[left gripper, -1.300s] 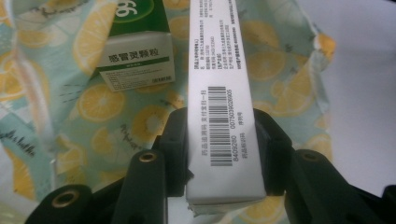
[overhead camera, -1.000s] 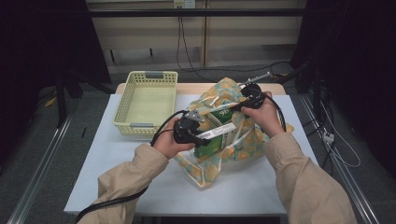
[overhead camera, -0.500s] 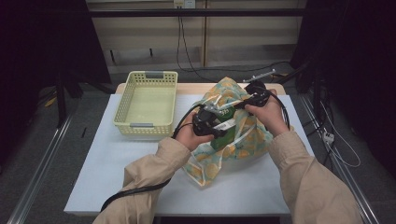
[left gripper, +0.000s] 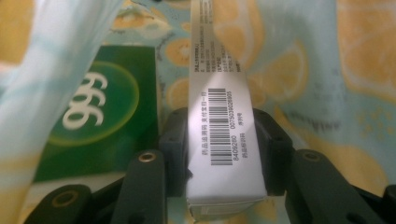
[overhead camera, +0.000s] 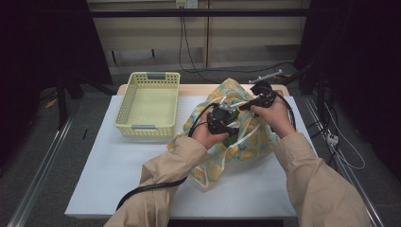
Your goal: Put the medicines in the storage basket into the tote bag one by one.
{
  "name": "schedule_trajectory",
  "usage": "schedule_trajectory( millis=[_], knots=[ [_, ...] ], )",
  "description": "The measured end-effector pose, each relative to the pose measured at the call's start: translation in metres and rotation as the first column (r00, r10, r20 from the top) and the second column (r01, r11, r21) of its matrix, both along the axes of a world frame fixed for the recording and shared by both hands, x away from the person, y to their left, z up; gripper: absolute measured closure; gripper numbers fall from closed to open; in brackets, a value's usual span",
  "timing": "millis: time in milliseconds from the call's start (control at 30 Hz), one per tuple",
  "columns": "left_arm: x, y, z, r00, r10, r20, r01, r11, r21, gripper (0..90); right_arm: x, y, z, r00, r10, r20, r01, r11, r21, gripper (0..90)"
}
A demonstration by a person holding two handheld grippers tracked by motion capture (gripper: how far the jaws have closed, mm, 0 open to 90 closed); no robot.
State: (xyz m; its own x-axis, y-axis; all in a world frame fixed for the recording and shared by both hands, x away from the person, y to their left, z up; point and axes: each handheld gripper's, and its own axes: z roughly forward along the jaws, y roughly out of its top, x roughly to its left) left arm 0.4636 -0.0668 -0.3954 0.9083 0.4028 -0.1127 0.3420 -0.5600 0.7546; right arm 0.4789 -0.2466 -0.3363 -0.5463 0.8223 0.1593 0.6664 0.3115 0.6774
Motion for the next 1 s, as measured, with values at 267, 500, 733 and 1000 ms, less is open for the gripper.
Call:
schedule_trajectory(
  millis=[267, 500, 733, 1000],
  knots=[
    [0.002, -0.012, -0.004, 0.9995, 0.029, 0.013, -0.028, 0.9993, -0.026, 61.6, -0.001, 0.000, 0.000, 1.0000, 0.001, 0.002, -0.001, 1.000, 0.006, 90.0],
    [0.003, -0.002, -0.004, 0.9995, 0.028, -0.013, -0.029, 0.9984, -0.049, 38.0, -0.003, -0.001, -0.001, 1.0000, 0.006, 0.001, -0.006, 1.000, 0.009, 90.0],
    [-0.009, 0.039, 0.006, 0.9999, 0.009, -0.013, -0.010, 0.9996, -0.026, 18.7, -0.003, 0.001, -0.006, 0.9999, 0.009, -0.004, -0.009, 1.000, 0.005, 90.0],
    [-0.021, 0.092, 0.006, 0.9986, 0.051, 0.009, -0.052, 0.9985, 0.019, 14.5, -0.002, 0.007, -0.012, 0.9999, 0.011, -0.012, -0.011, 1.000, 0.006, 90.0]
  ],
)
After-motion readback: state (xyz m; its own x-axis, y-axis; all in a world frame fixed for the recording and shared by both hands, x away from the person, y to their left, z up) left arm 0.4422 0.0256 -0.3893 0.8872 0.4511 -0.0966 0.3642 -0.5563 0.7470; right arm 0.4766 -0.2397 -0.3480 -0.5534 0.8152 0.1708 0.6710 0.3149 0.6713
